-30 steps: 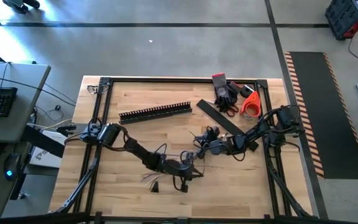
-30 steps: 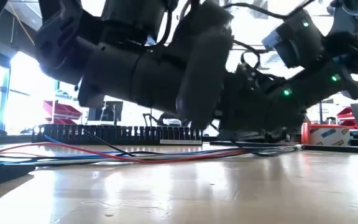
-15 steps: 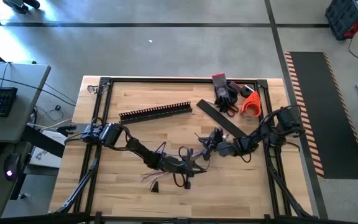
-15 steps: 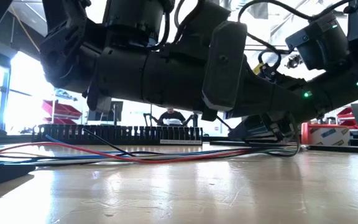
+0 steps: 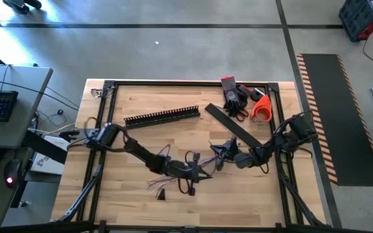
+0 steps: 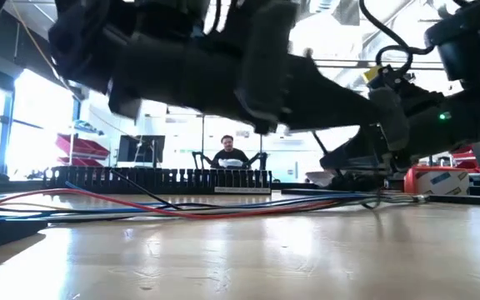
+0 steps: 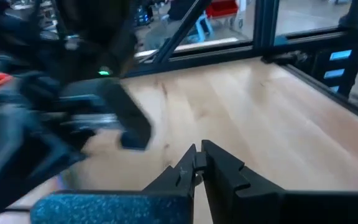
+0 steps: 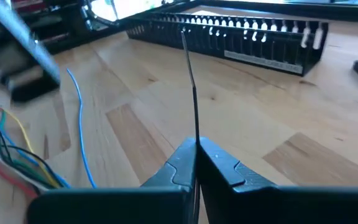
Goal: Ziptie cables
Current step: Wrap the colored cables together using a zip tie
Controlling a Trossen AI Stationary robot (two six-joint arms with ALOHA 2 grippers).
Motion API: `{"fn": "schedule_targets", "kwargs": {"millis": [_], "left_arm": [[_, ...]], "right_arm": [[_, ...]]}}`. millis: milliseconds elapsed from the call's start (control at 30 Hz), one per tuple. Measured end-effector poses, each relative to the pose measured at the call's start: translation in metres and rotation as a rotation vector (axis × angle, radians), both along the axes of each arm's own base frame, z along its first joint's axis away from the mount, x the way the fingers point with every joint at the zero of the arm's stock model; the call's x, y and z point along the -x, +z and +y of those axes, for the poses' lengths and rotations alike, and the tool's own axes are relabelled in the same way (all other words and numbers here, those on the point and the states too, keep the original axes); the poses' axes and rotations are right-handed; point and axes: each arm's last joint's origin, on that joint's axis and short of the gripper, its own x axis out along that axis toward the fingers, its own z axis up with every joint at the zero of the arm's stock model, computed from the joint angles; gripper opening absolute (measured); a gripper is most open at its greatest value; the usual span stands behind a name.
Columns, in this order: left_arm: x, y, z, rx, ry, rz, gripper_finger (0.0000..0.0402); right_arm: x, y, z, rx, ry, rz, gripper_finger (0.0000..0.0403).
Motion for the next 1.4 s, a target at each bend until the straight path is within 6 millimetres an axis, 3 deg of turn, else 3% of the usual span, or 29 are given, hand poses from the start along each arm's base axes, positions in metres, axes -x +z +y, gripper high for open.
{"fn": "schedule_targets", "kwargs": {"millis": [167, 467, 733, 1400], "left_arm": [[0.002, 0.007, 0.014, 0.045, -0.096, -0.051, 0.0], [-0.004, -0.023, 0.021, 0.188, -0.108, -0.192, 0.0], [-0.008, -0.038, 0.023, 0.232, -0.108, -0.186, 0.0], [-0.01, -0.041, 0.032, 0.327, -0.163, -0.16, 0.0]], "right_arm": [[0.005, 0.0, 0.007, 0.007, -0.038, -0.024, 0.0], [0.01, 0.001, 0.015, 0.014, -0.07, -0.049, 0.0], [0.01, 0.001, 0.017, 0.111, -0.008, 0.009, 0.0], [0.021, 0.001, 0.039, 0.914, 0.324, 0.366, 0.0]]}}
